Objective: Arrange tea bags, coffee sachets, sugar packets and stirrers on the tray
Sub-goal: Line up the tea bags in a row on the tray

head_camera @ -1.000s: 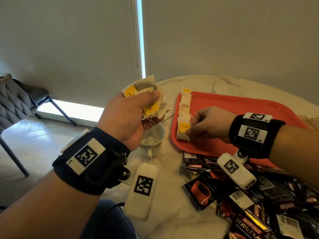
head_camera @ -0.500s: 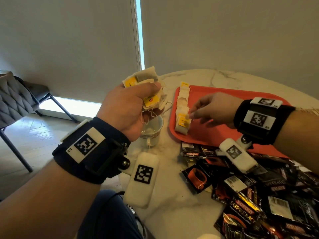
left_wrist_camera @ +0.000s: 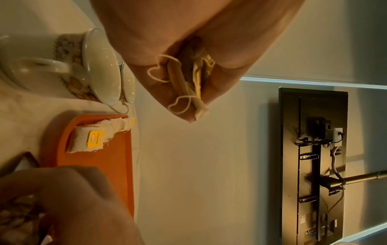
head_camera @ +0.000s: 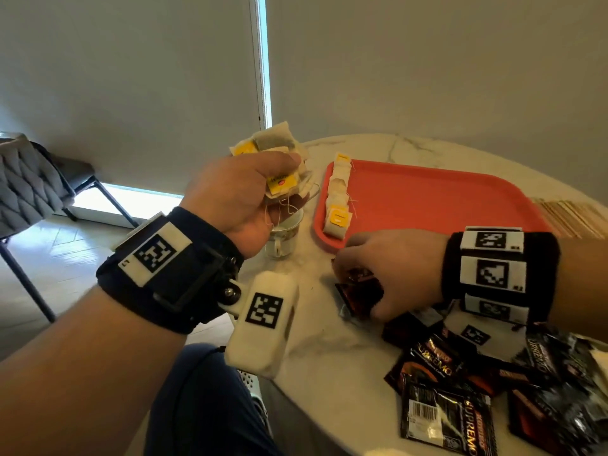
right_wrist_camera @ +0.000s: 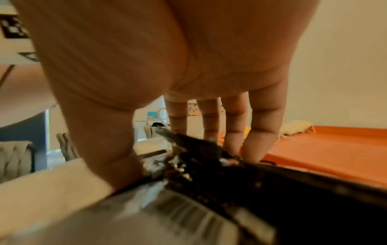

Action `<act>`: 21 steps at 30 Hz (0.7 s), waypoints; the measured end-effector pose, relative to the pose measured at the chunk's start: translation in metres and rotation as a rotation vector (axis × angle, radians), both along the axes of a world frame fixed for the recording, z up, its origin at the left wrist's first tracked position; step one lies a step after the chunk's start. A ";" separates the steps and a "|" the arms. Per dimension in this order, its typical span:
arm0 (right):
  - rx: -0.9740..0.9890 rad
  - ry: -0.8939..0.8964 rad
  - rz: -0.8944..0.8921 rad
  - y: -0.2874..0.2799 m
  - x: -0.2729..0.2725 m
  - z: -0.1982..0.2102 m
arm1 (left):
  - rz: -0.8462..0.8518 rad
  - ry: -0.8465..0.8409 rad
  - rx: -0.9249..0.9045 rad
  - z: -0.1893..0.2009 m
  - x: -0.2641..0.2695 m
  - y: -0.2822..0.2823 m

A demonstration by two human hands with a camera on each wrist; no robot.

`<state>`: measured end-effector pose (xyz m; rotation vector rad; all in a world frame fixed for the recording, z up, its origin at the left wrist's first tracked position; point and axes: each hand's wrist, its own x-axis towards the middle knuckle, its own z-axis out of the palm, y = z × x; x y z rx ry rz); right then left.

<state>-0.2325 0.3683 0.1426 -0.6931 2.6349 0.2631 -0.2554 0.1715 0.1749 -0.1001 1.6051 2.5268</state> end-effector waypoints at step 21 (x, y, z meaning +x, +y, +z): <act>0.077 0.300 0.040 0.033 -0.010 0.006 | 0.003 -0.028 -0.037 -0.001 0.004 0.006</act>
